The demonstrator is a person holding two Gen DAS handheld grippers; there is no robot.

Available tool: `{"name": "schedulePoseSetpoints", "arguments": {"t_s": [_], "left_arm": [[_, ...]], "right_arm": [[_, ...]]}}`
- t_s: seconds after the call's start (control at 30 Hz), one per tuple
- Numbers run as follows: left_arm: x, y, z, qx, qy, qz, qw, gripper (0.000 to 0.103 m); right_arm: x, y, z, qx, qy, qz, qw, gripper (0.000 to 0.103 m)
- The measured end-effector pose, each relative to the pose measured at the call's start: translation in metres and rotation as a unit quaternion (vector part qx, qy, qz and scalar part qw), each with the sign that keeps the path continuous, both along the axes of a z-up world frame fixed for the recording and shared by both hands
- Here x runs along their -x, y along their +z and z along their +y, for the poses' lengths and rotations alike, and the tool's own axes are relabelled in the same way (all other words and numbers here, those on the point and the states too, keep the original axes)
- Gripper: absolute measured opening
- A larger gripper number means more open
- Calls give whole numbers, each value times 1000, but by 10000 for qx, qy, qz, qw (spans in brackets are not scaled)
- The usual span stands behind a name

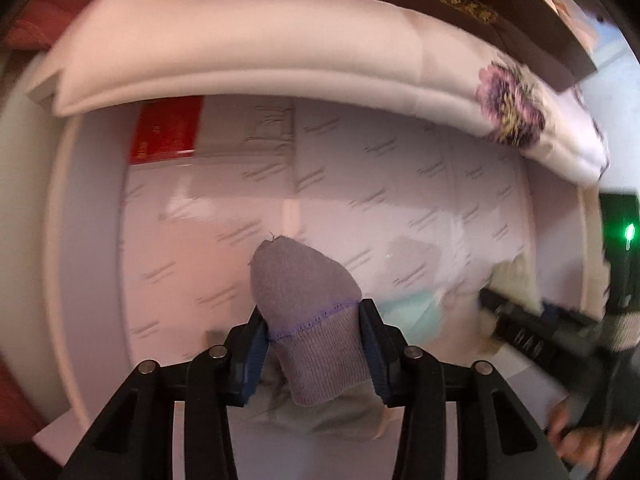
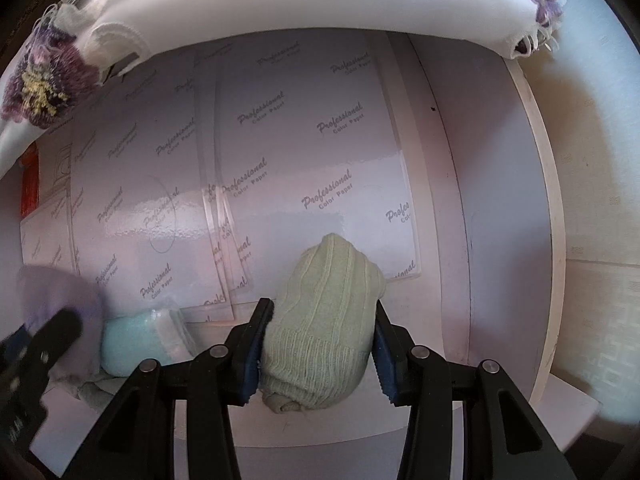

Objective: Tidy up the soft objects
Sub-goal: 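Carry the cream garment into the gold tray with the right tool while the left tool holds the lavender garment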

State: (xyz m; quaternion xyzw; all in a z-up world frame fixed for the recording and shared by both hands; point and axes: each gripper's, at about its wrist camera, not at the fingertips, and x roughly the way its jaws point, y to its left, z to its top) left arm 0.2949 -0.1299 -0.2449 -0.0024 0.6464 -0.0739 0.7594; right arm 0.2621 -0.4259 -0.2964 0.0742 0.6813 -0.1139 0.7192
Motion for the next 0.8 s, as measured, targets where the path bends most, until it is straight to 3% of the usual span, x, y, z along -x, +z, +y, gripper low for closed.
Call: {"name": "schedulePoseSetpoints", "arguments": {"t_s": [0.2,0.33,0.5,0.8], "left_arm": [[19,-9,10,-408,-96,-45,9991,44],[26,-16,28,-201,152,-23,9997,44],[32,-17,20,-330,-49,-190,9993,44],[25,-14,20,-285,-26,-224,9993,45]], "right_arm": [[5,8,6,-55,87,-128,9999,47],[13,20,15,-93,324,-208,9992,46],[21,49,30,-234,671,-519,9961,46],[25,158,58,-609,1446,-1901,9691,46]]}}
